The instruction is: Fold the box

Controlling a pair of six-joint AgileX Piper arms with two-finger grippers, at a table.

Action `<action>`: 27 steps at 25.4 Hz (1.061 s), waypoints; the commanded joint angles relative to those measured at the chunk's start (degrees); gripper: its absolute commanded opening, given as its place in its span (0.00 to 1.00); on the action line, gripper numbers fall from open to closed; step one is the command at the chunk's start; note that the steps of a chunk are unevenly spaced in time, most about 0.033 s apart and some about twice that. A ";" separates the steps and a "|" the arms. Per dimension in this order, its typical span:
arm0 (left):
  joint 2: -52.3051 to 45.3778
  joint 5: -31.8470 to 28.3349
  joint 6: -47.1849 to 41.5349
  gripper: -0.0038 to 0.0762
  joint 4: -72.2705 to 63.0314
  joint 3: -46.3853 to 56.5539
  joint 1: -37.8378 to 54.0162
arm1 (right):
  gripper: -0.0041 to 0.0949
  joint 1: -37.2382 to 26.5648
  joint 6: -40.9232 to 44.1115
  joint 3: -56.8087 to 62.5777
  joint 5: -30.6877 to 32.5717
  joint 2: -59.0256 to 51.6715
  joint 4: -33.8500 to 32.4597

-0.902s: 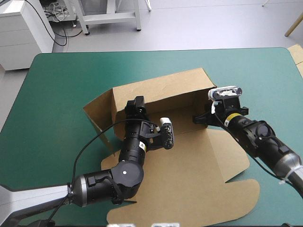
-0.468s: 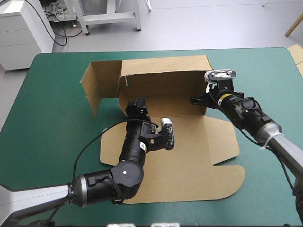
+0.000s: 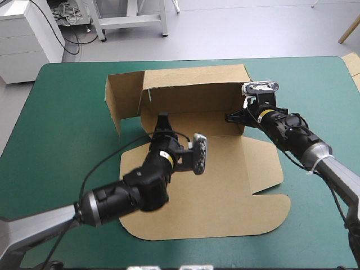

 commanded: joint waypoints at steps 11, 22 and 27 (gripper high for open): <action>-0.91 17.29 15.09 0.06 -51.46 -40.06 44.26 | 0.03 -0.32 -1.35 -2.33 -4.81 -2.28 -0.02; -1.04 10.84 8.91 0.06 -93.85 -19.64 91.44 | 0.03 -0.32 -1.60 -2.33 -4.54 -2.28 0.21; -1.04 8.37 8.87 0.06 -98.73 -8.48 95.79 | 0.03 -0.32 -2.96 -2.47 -3.96 -2.28 0.21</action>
